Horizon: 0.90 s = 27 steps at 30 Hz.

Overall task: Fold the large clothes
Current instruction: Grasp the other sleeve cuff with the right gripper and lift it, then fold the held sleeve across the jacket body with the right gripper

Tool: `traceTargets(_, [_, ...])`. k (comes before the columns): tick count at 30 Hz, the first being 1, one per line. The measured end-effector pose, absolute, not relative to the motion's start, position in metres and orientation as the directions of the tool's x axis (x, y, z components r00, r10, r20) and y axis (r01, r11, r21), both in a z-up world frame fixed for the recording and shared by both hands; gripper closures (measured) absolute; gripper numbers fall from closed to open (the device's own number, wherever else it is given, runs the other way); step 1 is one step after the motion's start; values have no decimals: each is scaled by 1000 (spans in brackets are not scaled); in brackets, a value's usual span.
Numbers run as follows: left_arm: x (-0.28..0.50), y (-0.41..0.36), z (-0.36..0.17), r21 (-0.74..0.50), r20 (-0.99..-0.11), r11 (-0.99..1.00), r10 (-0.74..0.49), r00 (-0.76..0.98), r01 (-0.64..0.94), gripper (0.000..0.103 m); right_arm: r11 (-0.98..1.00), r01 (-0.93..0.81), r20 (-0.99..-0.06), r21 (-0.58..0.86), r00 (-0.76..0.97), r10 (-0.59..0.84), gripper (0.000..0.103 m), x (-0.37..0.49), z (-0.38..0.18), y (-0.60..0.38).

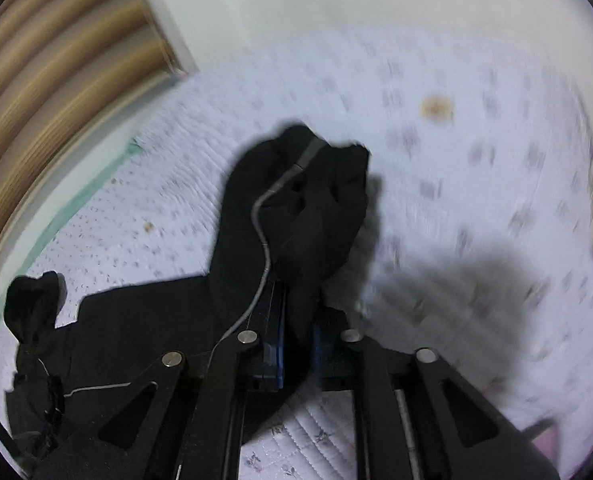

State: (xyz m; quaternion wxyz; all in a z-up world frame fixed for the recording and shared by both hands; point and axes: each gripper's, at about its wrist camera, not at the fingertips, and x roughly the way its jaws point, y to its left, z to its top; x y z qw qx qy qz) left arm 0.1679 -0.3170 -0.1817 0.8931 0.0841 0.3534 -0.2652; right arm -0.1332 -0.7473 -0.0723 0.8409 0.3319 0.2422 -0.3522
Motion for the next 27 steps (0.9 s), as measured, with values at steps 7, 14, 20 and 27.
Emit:
traceTargets(7, [168, -316, -183, -42, -682, 844, -415, 602, 534, 43, 517, 695, -624, 500, 703, -342, 76, -152, -78, -776])
traceTargets(14, [171, -294, -158, -156, -739, 805, -479, 473, 572, 43, 690, 619, -549, 375, 748, -372, 90, -152, 4, -704])
traceTargets(20, [163, -210, -73, -294, -659, 767, -595, 461, 570, 43, 861, 448, -496, 240, 819, -288, 90, -147, 97, -604])
traceTargets(27, [146, -105, -6, -195, -623, 821, -526, 579, 536, 43, 957, 230, -504, 179, 856, -112, 89, -94, 151, -470])
